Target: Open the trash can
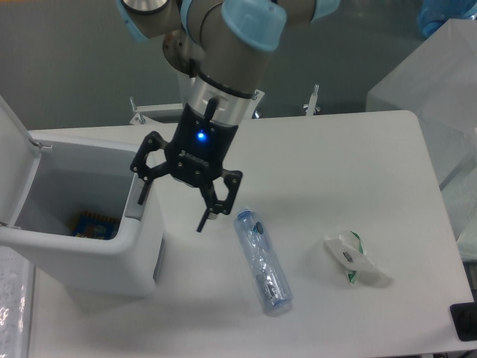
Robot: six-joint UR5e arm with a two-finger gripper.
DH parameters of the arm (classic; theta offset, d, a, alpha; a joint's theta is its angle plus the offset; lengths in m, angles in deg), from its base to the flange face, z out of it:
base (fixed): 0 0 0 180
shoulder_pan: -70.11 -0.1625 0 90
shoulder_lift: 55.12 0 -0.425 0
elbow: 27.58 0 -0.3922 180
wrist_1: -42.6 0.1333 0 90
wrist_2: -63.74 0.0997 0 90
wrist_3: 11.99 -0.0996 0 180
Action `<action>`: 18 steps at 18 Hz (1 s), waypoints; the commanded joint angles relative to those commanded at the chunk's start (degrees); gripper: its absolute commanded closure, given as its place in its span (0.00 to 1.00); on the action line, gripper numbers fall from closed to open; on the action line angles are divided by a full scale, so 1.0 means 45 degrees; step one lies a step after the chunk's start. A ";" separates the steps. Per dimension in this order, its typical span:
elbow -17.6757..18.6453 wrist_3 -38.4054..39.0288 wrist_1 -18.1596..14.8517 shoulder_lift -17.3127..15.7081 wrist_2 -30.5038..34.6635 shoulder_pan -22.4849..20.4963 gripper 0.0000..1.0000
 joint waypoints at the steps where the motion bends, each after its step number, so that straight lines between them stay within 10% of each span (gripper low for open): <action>1: -0.0098 -0.0331 0.0000 0.0349 0.0058 -0.0020 0.00; 7: -0.0119 -0.2908 -0.0136 0.0958 0.3667 -0.0800 0.00; 18: -0.0624 -0.8318 -0.0604 0.2910 0.5485 -0.2501 0.00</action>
